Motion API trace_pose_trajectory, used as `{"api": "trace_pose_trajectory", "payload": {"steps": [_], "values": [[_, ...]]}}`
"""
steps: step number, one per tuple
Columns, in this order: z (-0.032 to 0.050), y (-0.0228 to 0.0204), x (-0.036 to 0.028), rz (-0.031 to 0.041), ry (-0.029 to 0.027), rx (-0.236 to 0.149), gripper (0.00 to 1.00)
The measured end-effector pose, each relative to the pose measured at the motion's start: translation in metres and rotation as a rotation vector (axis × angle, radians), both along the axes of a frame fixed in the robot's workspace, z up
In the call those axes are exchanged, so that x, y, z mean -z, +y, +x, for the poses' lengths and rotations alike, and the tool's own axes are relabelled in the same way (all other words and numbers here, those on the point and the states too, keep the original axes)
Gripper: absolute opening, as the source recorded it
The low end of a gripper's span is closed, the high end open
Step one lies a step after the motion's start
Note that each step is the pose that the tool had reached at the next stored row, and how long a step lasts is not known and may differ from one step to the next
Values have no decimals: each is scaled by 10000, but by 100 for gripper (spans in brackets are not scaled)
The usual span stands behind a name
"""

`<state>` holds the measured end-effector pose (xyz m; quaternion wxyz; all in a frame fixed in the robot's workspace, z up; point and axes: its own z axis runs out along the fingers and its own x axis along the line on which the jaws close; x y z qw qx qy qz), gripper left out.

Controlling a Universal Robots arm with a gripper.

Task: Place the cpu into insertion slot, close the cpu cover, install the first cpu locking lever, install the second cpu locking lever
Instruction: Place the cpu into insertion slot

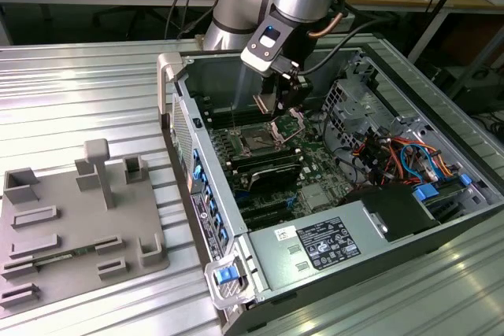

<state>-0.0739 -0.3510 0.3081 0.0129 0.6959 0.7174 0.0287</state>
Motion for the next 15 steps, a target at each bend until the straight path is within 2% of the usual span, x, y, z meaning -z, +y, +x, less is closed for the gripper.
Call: {"api": "trace_pose_trajectory", "payload": {"steps": [6, 9, 13, 15], "values": [[0, 0, 1, 0, 10, 1, 55], [0, 0, 1, 1, 52, -1, 55], [0, 0, 0, 2, 150, 0, 55], [0, 0, 0, 21, 172, 0, 55]]}}
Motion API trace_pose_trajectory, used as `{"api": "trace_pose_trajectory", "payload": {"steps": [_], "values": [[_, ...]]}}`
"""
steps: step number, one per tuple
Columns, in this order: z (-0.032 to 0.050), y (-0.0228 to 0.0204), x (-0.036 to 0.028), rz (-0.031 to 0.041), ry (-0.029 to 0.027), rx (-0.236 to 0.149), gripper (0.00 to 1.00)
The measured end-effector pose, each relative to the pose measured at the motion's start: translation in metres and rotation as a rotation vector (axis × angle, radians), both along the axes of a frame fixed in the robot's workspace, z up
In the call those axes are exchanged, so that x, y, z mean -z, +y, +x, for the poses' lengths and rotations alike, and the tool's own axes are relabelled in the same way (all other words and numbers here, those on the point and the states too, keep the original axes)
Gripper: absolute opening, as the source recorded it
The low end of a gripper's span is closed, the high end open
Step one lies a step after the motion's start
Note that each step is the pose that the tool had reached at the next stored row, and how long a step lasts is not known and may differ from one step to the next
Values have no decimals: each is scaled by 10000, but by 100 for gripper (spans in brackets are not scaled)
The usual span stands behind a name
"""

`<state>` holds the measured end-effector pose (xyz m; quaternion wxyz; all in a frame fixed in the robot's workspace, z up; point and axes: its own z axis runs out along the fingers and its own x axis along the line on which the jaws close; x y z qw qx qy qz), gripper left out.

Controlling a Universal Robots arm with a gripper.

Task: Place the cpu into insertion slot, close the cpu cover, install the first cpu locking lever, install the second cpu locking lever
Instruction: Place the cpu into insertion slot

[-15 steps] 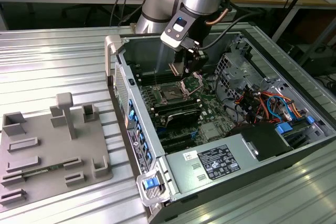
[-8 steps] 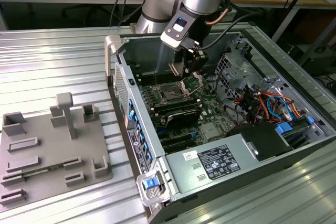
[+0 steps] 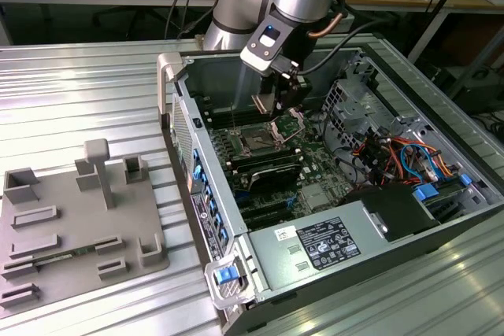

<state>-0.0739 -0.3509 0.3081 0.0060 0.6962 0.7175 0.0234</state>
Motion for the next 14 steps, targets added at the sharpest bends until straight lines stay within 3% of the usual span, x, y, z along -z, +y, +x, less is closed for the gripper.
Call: {"api": "trace_pose_trajectory", "payload": {"steps": [2, 4, 14], "values": [[0, 0, 0, 5, 1, 1, 55], [0, 0, 0, 5, 55, 0, 55], [0, 0, 1, 5, 72, 0, 55]]}}
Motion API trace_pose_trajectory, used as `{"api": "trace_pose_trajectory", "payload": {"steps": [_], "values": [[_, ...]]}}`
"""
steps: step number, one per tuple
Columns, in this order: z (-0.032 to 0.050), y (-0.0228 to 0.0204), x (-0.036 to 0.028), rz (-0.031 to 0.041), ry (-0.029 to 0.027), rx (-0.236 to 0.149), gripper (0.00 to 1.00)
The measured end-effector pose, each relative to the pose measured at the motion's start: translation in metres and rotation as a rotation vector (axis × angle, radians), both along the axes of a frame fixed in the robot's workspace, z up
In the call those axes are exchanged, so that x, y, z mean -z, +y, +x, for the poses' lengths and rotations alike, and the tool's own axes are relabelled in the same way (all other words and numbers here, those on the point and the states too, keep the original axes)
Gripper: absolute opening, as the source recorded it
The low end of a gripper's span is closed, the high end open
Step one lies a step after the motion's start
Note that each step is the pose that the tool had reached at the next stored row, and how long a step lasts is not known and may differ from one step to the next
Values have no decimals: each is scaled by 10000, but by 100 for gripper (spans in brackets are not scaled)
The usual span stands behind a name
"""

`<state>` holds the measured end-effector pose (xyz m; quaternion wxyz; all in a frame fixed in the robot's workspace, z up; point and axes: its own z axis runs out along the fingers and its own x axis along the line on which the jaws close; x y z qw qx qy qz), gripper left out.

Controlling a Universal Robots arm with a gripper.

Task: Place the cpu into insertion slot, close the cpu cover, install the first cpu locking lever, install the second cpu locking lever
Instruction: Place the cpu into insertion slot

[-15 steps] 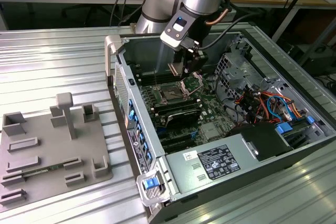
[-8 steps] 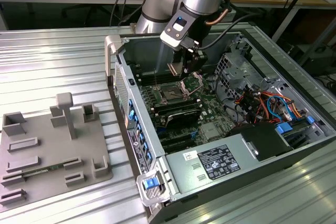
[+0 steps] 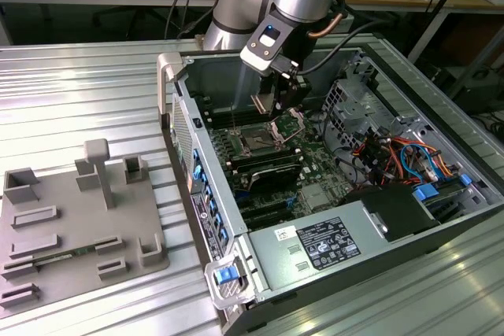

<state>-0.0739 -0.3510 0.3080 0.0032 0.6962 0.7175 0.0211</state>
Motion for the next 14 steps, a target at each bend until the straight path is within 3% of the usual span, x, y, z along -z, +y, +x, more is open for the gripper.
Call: {"api": "trace_pose_trajectory", "payload": {"steps": [1, 4, 7, 14], "values": [[0, 0, 0, 0, 8, 0, 55], [0, 0, 2, 0, 115, 0, 55], [0, -1, 9, 0, 291, 0, 55], [-1, -1, 30, 11, 354, 0, 55]]}}
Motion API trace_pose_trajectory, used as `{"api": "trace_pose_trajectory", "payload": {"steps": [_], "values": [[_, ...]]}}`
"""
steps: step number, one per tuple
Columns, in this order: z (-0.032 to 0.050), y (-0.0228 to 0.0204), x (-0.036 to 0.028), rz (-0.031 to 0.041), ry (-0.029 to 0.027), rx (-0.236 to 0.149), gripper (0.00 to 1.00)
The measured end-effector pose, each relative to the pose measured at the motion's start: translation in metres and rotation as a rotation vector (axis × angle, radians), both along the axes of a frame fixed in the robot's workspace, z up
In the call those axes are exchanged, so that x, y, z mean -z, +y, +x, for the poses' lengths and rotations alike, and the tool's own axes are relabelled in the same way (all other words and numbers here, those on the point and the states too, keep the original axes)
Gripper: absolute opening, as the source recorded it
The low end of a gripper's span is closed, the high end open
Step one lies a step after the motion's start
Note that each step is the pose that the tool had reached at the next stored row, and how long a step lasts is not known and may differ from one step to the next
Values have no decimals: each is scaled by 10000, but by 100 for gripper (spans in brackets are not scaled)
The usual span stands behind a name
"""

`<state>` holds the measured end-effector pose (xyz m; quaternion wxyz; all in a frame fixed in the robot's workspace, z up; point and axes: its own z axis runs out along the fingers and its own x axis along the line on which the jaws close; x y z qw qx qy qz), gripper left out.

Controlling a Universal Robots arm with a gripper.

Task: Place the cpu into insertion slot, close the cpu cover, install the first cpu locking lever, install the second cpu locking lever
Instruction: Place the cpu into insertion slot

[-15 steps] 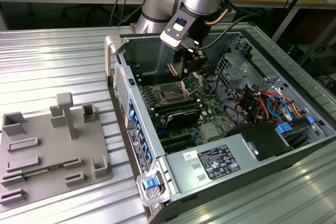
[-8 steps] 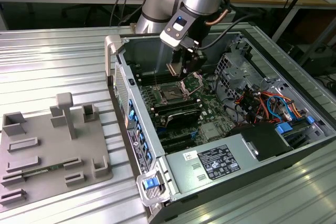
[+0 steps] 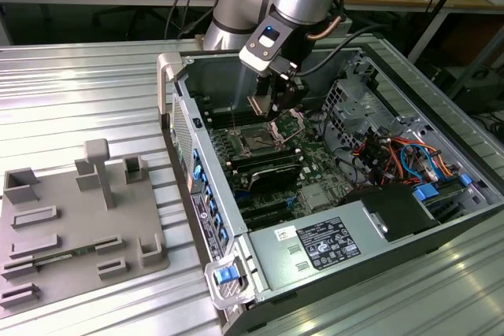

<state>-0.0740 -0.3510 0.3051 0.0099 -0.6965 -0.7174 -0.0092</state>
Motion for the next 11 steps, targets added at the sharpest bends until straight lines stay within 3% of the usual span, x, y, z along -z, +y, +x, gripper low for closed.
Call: {"api": "trace_pose_trajectory", "payload": {"steps": [4, 8, 11], "values": [[0, 0, 0, 36, -1, 0, 55], [0, 0, 0, 247, 0, 0, 55], [0, 0, 0, 268, 1, 0, 55]]}}
